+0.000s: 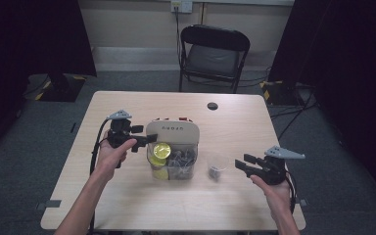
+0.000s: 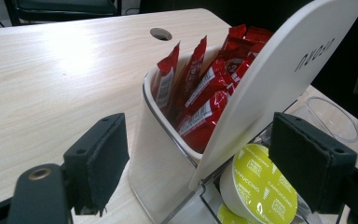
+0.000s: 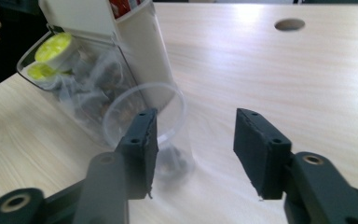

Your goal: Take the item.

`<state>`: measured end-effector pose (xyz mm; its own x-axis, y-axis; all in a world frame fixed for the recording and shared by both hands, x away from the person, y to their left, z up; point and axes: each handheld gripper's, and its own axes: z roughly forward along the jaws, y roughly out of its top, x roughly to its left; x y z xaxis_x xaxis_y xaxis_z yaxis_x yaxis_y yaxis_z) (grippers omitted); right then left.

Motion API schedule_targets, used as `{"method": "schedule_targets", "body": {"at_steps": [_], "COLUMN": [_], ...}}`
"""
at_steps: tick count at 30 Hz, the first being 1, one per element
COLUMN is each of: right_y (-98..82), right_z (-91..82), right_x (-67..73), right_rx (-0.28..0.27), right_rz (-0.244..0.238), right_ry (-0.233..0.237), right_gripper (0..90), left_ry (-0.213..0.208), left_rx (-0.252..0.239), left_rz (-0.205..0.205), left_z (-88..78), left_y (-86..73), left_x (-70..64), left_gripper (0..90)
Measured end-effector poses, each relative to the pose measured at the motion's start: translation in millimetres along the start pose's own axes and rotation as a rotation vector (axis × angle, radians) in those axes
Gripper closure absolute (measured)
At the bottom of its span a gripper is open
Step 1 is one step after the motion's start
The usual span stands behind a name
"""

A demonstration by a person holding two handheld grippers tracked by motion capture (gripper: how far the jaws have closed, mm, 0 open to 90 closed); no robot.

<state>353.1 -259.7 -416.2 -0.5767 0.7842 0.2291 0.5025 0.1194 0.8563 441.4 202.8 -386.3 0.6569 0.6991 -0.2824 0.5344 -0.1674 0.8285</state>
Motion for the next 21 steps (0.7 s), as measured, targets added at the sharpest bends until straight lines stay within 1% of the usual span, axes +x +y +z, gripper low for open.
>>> {"method": "schedule_targets", "body": {"at_steps": [1, 4, 5, 6, 7, 8, 9, 11, 12, 14, 15, 16, 18, 21], "right_y": [-4.1, -16.7, -24.6, -24.6, -28.1, -31.7, -35.4, -42.5, -45.6, -50.7, -52.5, -53.9, -56.7, -60.0], "right_z": [-1.1, -3.6, -4.3, -4.3, -4.0, -3.2, -2.6, -1.0, 1.0, 5.4, 7.9, 10.4, 15.2, 21.9], "right_x": [-0.9, -2.6, -5.7, -5.7, -7.9, -10.4, -13.0, -18.0, -20.9, -24.4, -24.9, -24.7, -24.3, -24.9], "right_rx": [0.007, 0.039, 0.060, 0.060, 0.075, 0.085, 0.093, 0.114, 0.128, 0.154, 0.165, 0.177, 0.191, 0.223], "right_rz": [0.010, 0.008, 0.012, 0.012, 0.019, 0.027, 0.028, 0.038, 0.042, 0.055, 0.049, 0.039, 0.025, -0.003], "right_ry": [0.001, -0.027, -0.050, -0.050, -0.064, -0.079, -0.094, -0.110, -0.117, -0.134, -0.150, -0.158, -0.155, -0.166], "right_gripper": [46.3, 42.1, 36.4, 36.4, 32.6, 30.4, 28.2, 25.5, 23.7, 19.5, 18.7, 16.9, 15.8, 14.8], "left_ry": [-0.001, -0.004, -0.005, -0.008, -0.008, -0.013, -0.016, -0.022, -0.022, -0.009, -0.013, -0.007, -0.002, 0.017], "left_rx": [0.001, 0.001, 0.006, 0.008, 0.016, 0.027, 0.028, 0.010, 0.008, 0.000, -0.007, -0.009, -0.026, -0.046], "left_rz": [0.000, -0.006, -0.004, -0.006, -0.002, 0.000, 0.006, 0.016, 0.009, 0.008, 0.003, 0.002, -0.012, -0.022], "left_z": [-0.3, -1.6, -2.5, -3.5, -5.1, -6.9, -9.0, -13.4, -15.0, -19.3, -21.2, -23.3, -28.1, -35.6], "left_y": [0.2, 0.4, 0.7, 1.1, 1.9, 3.2, 4.7, 7.6, 8.9, 10.1, 10.3, 10.4, 10.7, 12.0], "left_x": [0.8, 2.4, 2.6, 2.5, 1.9, 0.7, -0.8, -1.9, -1.5, 0.5, 2.4, 4.7, 9.8, 17.4], "left_gripper": [19.5, 19.5, 19.5, 19.5, 19.5, 19.5, 19.5, 19.5, 19.5, 19.5, 19.5, 19.6, 19.5, 19.5]}}
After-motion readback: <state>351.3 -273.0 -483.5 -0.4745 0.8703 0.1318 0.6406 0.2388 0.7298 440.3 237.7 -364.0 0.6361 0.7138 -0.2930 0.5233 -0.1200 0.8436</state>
